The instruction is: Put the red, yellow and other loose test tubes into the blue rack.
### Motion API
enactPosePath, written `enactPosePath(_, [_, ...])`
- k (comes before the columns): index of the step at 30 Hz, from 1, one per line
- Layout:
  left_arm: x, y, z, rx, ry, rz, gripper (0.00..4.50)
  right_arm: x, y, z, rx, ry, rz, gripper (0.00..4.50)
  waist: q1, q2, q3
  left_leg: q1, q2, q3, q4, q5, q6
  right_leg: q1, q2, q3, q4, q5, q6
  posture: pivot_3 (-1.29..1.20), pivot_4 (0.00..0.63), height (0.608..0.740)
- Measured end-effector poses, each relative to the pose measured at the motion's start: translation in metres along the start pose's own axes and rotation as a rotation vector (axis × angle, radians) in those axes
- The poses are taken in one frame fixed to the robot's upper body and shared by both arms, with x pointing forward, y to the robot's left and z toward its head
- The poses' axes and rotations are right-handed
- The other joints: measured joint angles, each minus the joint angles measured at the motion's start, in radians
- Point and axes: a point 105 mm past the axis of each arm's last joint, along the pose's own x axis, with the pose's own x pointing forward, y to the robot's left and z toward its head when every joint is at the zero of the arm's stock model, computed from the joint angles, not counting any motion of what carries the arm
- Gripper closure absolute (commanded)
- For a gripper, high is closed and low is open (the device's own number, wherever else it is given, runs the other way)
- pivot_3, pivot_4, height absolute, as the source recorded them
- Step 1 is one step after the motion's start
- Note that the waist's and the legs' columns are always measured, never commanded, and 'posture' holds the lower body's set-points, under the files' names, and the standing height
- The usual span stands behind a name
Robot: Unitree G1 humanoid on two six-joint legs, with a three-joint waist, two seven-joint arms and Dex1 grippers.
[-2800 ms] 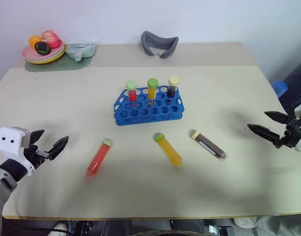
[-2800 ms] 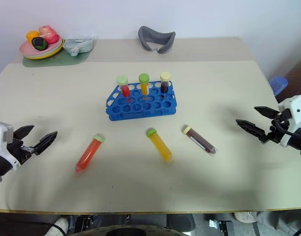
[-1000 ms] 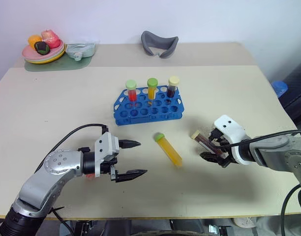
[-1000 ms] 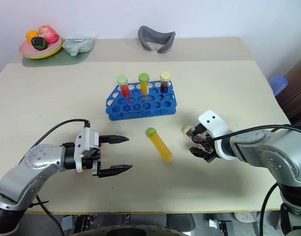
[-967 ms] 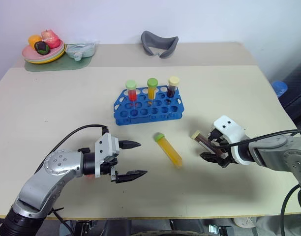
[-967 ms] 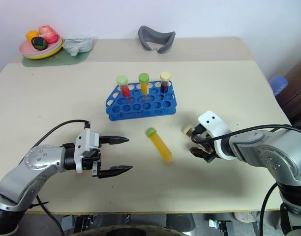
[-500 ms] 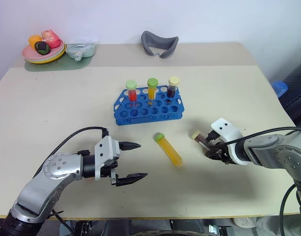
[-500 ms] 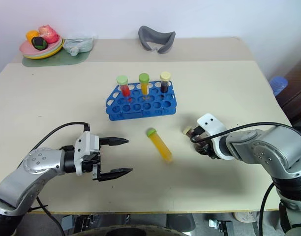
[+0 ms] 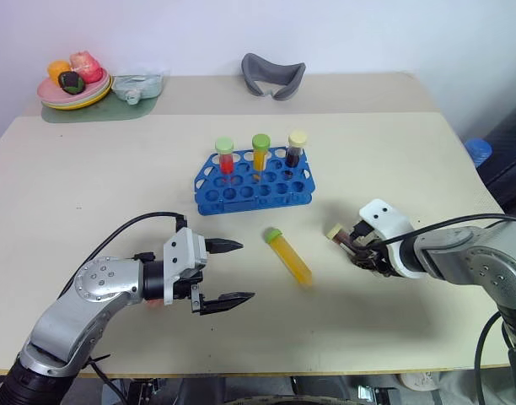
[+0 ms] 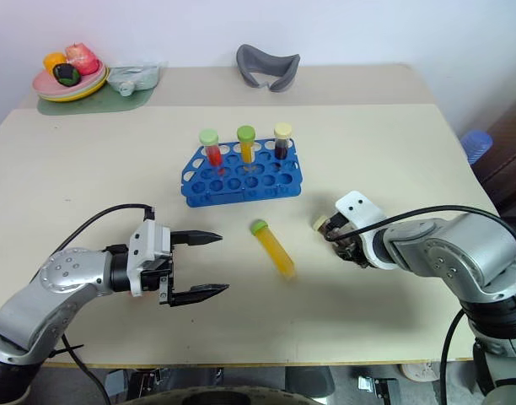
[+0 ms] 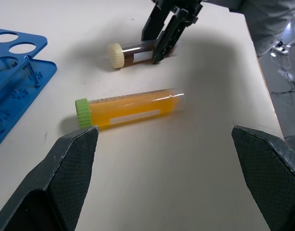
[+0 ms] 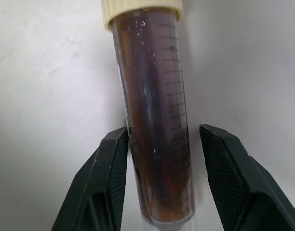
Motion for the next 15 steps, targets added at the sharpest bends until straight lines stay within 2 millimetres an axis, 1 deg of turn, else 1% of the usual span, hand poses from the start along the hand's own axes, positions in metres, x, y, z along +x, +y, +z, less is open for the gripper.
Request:
enactPosePath(2, [0.0,-0.0001,0.0,-0.001,0.0,-0.001,0.0,0.0005,-0.0006,0.0005,0.001,0.0,0.0,2.16,0.0,0.0,0.0,0.0,0.0,0.0,0.0,0.0,0.0,0.0,0.0,0.0,0.0,0.0,0.0,0.0,0.15,0.74])
enactPosePath(5, [0.0001,-0.0002,0.0003,-0.001,0.0,0.0,0.0,0.0012,0.0008,0.0015,-0.006,0.002,0.01,3.02,0.0,0.0,0.0,0.0,0.0,0.0,0.0,0.0,0.0,0.0,0.0,0.0,0.0,0.0,0.0,0.0,0.15,0.74])
enactPosePath(6, [0.0001,-0.0002,0.0004,-0.001,0.0,0.001,0.0,0.0015,0.0021,0.0018,-0.009,0.002,0.017,3.49,0.0,0.0,0.0,0.0,0.0,0.0,0.0,0.0,0.0,0.0,0.0,0.0,0.0,0.0,0.0,0.0,0.15,0.74])
enactPosePath(7, [0.0002,-0.0002,0.0005,-0.001,0.0,0.002,0.0,0.0015,0.0019,0.0019,-0.009,0.002,0.017,3.69,0.001,0.0,0.0,0.0,0.0,0.0,0.0,0.0,0.0,0.0,0.0,0.0,0.0,0.0,0.0,0.0,0.15,0.74])
enactPosePath(13, [0.0001,-0.0008,-0.0009,-0.001,-0.001,0.005,0.0,0.0017,0.0015,0.0033,-0.015,0.001,0.016,3.69,0.0,0.0,0.0,0.0,0.0,0.0,0.0,0.0,0.0,0.0,0.0,0.0,0.0,0.0,0.0,0.0,0.15,0.74])
enactPosePath(15, [-0.0009,-0.001,-0.0049,-0.012,0.005,0.012,0.0,0.0017,0.0023,0.0052,-0.017,-0.006,0.022,3.69,0.0,0.0,0.0,0.0,0.0,0.0,0.0,0.0,0.0,0.0,0.0,0.0,0.0,0.0,0.0,0.0,0.15,0.74])
